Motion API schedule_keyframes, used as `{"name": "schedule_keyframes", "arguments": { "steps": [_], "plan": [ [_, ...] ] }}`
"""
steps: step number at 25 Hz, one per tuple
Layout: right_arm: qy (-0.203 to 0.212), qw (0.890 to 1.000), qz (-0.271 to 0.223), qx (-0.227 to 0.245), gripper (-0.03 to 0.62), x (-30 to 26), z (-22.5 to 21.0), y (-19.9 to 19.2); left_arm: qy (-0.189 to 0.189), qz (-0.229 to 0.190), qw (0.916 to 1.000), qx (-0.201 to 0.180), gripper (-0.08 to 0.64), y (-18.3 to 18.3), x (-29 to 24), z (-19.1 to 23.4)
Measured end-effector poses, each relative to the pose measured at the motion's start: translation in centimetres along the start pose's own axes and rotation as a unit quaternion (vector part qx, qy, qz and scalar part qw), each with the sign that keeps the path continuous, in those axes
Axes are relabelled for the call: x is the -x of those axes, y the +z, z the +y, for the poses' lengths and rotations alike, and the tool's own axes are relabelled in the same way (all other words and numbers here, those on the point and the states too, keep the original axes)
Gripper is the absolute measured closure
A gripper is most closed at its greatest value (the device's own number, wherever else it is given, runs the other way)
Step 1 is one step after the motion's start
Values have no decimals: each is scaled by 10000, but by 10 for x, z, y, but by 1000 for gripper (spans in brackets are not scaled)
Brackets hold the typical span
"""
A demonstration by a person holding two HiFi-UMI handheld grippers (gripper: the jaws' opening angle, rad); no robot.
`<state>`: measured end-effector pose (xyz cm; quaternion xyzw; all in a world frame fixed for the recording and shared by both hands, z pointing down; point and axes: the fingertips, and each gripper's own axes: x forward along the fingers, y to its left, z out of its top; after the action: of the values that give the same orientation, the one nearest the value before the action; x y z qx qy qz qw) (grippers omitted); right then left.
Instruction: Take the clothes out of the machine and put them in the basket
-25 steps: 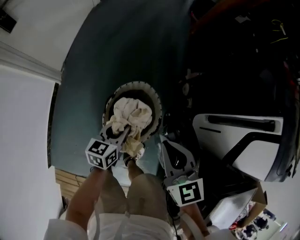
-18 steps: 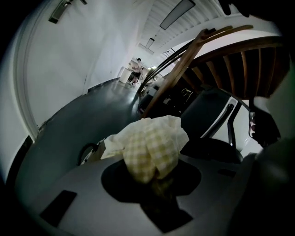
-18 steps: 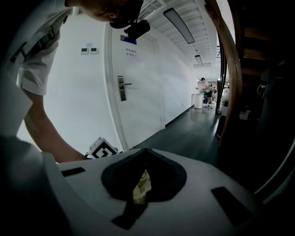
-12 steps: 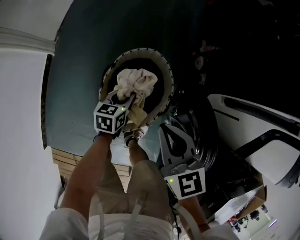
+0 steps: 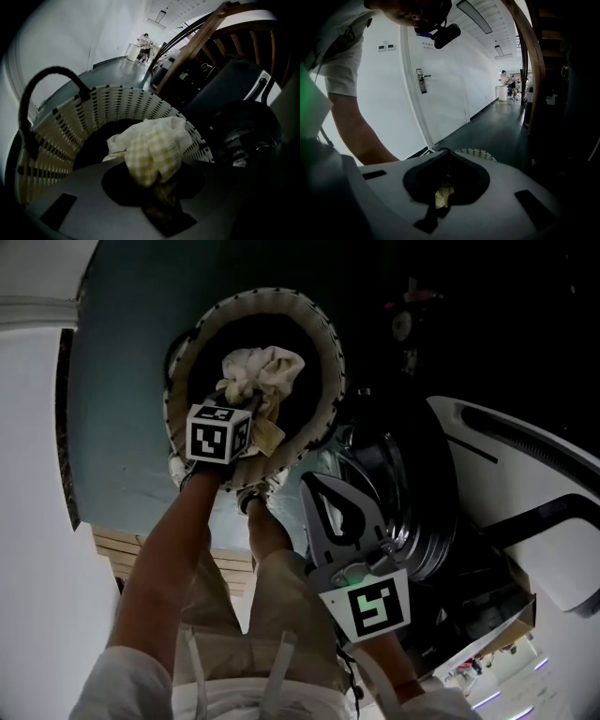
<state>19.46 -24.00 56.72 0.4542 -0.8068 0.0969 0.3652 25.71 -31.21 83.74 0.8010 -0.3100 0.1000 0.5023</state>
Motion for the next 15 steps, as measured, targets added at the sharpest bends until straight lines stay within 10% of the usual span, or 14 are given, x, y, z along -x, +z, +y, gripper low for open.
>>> {"name": "schedule_keyframes", "arguments": {
  "steps": [10,13,15],
  "plan": [
    [-136,9995,196,-222,578,1,-15,-51,436,292,9986,115,388,-44,-64,30],
    [-53,9995,233,-184,578,4,-13,-50,364,590,9961,541,162,-60,-70,40],
    [-32,9996,208,-162,578,6,-12,-43,477,653,9935,799,141,-62,-64,53]
  ]
}}
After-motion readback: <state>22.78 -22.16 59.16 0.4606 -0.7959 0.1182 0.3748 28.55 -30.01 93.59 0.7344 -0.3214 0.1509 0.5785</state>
